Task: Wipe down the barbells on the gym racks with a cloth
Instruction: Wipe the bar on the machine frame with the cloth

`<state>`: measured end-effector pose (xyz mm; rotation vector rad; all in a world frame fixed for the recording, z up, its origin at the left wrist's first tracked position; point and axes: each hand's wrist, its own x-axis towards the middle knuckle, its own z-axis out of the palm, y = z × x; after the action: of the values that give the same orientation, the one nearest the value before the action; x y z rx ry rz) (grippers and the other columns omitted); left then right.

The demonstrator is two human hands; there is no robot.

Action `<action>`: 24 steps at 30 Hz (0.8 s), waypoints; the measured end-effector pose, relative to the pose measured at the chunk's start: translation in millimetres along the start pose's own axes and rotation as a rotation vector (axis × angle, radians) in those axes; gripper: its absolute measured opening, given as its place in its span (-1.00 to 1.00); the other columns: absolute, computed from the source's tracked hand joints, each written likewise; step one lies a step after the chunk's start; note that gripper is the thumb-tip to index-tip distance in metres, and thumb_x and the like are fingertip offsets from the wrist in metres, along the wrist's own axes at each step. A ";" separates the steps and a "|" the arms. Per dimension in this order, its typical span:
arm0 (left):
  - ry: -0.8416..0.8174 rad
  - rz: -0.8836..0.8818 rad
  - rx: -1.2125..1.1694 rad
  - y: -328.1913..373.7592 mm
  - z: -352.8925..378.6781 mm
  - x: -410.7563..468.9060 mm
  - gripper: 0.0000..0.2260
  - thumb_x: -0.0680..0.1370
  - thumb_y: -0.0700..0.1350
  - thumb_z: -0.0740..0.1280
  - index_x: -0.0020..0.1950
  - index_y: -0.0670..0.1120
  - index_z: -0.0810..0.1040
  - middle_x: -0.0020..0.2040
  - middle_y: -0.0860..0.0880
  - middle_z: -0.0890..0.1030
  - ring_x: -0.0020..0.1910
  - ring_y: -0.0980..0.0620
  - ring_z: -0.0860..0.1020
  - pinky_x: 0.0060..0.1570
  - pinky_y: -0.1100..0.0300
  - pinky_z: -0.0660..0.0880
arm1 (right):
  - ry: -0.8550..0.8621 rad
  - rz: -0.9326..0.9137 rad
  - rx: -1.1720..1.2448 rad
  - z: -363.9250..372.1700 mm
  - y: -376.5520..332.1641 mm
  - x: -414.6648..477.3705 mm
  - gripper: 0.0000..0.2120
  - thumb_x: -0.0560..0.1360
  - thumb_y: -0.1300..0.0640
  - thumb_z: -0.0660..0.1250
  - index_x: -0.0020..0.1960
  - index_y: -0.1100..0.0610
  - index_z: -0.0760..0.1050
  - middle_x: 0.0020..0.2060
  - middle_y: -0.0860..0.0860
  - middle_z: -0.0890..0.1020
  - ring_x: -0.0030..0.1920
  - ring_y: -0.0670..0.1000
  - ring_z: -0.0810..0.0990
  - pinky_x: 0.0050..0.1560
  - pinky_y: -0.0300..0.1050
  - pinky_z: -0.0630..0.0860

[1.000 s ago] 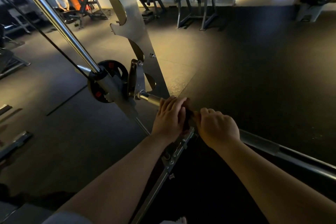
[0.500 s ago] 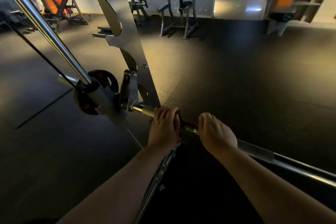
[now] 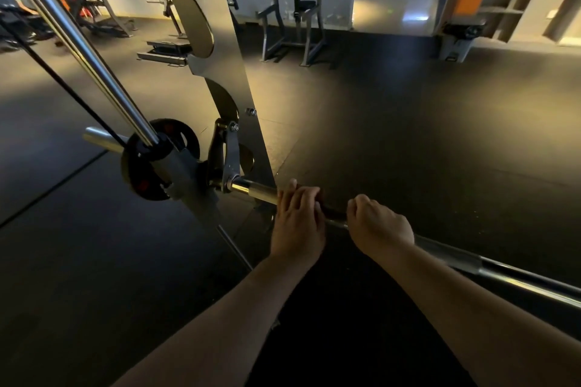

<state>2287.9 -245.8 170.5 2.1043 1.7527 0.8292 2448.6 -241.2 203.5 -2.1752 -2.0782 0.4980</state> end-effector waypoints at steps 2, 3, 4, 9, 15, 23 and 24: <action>-0.014 -0.028 -0.008 16.8 10.0 -4.2 -0.56 0.65 0.02 0.14 0.54 0.00 0.31 0.58 0.01 0.29 0.62 0.05 -0.17 0.58 -0.04 -0.23 | -0.093 0.038 -0.021 -0.5 -11.7 9.6 -0.84 0.70 -0.05 0.14 0.07 0.01 0.42 -0.13 -0.07 0.52 -0.17 -0.07 0.55 -0.17 -0.09 0.46; -0.036 0.002 0.013 19.2 12.0 -5.1 -0.53 0.63 0.04 0.17 0.55 0.00 0.30 0.58 0.02 0.28 0.63 0.03 -0.16 0.56 -0.03 -0.28 | -0.113 0.055 -0.019 -0.1 -15.8 11.9 -0.88 0.69 -0.03 0.18 0.07 0.01 0.40 -0.13 -0.06 0.50 -0.17 -0.06 0.54 -0.14 -0.08 0.44; -0.052 0.053 0.041 15.6 11.1 -5.0 -0.51 0.63 0.05 0.17 0.56 0.01 0.29 0.58 0.03 0.29 0.63 0.02 -0.14 0.55 0.00 -0.32 | -0.112 0.069 -0.013 0.8 -18.2 11.9 -0.89 0.69 -0.02 0.20 0.07 0.01 0.38 -0.14 -0.06 0.49 -0.17 -0.06 0.53 -0.12 -0.07 0.44; 0.010 0.228 0.087 -40.3 -10.9 6.2 -0.59 0.68 0.03 0.05 0.52 -0.02 0.33 0.51 -0.05 0.41 0.62 0.02 0.07 0.59 0.03 -0.16 | 0.064 0.014 -0.062 7.6 -10.9 3.0 -0.70 0.72 -0.13 0.00 0.01 -0.02 0.42 -0.21 -0.07 0.54 -0.27 -0.08 0.52 -0.28 -0.11 0.40; 0.002 -0.053 -0.137 -19.1 -1.5 6.5 -0.60 0.66 -0.03 0.09 0.51 0.02 0.33 0.57 -0.01 0.30 0.63 0.08 -0.13 0.61 -0.12 -0.03 | -0.029 0.039 -0.103 7.7 -26.8 15.0 -0.66 0.71 -0.15 0.00 0.02 0.00 0.46 -0.17 -0.03 0.56 -0.22 -0.02 0.57 -0.17 -0.04 0.53; 0.026 0.111 -0.060 -64.7 -23.4 20.4 -0.61 0.67 0.00 0.07 0.48 -0.04 0.38 0.46 -0.04 0.45 0.60 0.02 0.10 0.58 -0.18 0.11 | 0.002 -0.021 -0.077 13.8 -45.4 14.1 -0.65 0.72 -0.18 -0.03 0.00 -0.02 0.43 -0.17 -0.05 0.56 -0.20 -0.03 0.58 -0.02 -0.01 0.60; 0.056 0.056 -0.087 -65.2 -24.0 21.9 -0.62 0.67 -0.01 0.07 0.46 -0.04 0.40 0.45 -0.05 0.45 0.60 0.02 0.11 0.56 -0.19 0.15 | 0.020 -0.024 -0.079 15.5 -45.4 14.2 -0.62 0.71 -0.20 -0.05 -0.01 -0.03 0.42 -0.19 -0.06 0.55 -0.22 -0.05 0.57 -0.05 -0.02 0.60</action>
<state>2223.7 -213.5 159.1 2.1018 1.6599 0.9708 2401.0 -226.5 199.6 -2.1848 -2.1462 0.3964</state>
